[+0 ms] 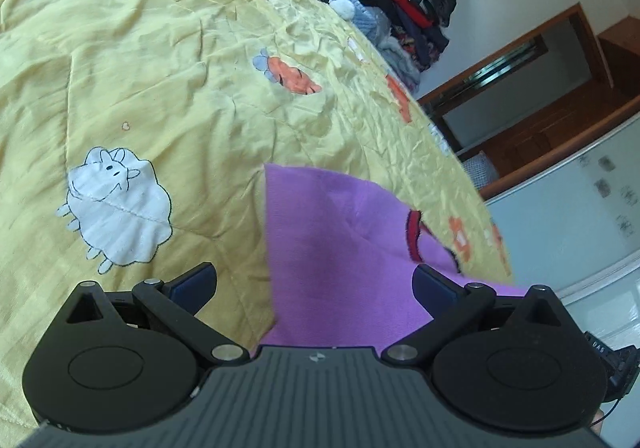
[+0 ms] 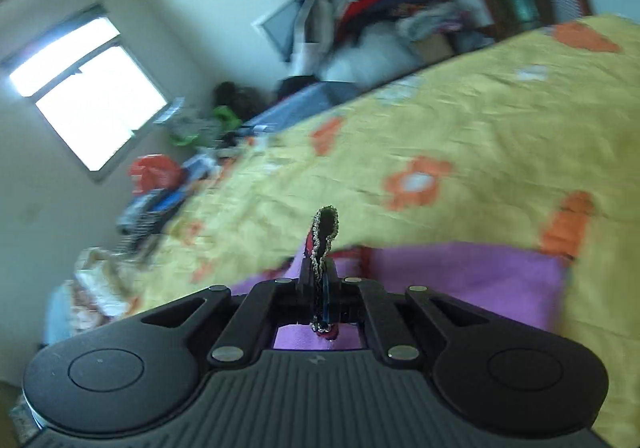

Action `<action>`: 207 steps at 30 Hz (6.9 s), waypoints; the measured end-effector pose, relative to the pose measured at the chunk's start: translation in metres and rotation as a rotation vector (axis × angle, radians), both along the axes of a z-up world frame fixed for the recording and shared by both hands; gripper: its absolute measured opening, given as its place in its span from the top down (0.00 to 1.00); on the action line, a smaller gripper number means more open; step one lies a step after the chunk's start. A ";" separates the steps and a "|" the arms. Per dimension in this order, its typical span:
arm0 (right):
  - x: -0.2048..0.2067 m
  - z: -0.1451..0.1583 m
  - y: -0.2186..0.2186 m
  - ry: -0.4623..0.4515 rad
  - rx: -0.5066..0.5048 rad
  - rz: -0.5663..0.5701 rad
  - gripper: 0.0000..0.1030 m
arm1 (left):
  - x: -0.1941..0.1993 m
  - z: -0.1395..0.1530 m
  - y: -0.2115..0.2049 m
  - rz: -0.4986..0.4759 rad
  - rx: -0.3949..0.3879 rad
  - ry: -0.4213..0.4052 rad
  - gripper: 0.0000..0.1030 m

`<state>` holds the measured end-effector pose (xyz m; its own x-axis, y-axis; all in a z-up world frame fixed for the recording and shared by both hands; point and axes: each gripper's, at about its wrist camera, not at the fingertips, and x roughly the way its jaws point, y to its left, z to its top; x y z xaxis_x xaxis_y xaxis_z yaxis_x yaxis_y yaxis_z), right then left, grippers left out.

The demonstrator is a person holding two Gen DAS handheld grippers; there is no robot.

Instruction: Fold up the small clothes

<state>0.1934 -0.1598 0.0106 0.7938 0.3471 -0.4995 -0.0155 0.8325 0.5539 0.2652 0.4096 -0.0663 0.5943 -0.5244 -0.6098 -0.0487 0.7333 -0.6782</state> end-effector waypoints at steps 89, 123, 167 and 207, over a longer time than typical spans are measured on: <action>-0.285 -0.054 -0.013 -0.114 -0.482 0.053 0.55 | -0.250 0.010 -0.019 -0.161 0.298 -0.283 0.17; -0.378 -0.081 0.077 -0.176 -0.727 0.247 0.55 | -0.327 -0.050 -0.173 -0.318 0.596 -0.487 0.59; -0.274 -0.108 -0.024 0.033 0.040 0.087 0.97 | -0.279 -0.007 0.001 -0.194 0.435 -0.293 0.36; -0.302 -0.078 -0.020 -0.132 0.114 0.131 0.95 | -0.290 -0.058 -0.015 -0.301 0.021 -0.365 0.95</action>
